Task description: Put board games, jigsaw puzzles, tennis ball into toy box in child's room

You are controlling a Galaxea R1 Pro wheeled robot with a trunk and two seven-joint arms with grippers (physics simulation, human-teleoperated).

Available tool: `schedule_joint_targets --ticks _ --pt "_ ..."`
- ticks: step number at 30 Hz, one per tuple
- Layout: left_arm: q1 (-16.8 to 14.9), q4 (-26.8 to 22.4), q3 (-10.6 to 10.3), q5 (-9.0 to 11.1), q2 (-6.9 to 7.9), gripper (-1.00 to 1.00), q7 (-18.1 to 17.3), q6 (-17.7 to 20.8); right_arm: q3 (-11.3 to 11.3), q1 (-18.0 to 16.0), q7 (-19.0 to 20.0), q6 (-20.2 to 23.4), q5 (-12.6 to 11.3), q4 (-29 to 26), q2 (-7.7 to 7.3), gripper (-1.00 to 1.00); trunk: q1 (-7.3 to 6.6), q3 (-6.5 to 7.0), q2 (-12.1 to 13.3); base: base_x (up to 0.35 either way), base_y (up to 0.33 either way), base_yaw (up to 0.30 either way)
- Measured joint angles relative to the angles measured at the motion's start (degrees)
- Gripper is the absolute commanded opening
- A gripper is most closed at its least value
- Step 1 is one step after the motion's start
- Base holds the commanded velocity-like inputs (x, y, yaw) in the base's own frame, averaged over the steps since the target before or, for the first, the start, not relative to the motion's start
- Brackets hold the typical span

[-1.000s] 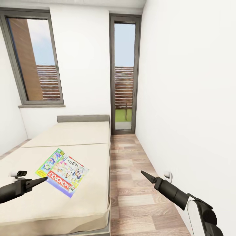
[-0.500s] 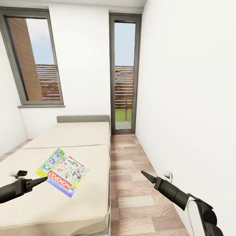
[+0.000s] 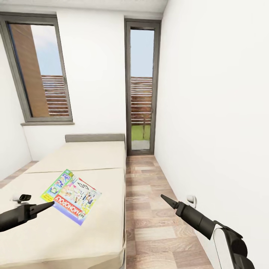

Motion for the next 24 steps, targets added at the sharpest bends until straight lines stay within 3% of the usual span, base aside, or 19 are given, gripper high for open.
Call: schedule_joint_targets --ticks 14,24 --pt "0.0 0.0 0.0 0.0 0.00 -1.00 0.0 0.2 0.0 0.0 -0.1 0.0 0.0 0.0 0.00 1.00 -3.08 2.52 5.6 0.000 0.000 0.000" --pt "0.0 0.0 -2.5 0.0 0.05 -1.00 0.0 0.2 0.0 0.0 -0.1 0.0 0.0 0.0 0.00 1.00 -5.27 4.41 9.6 0.000 0.000 0.067"
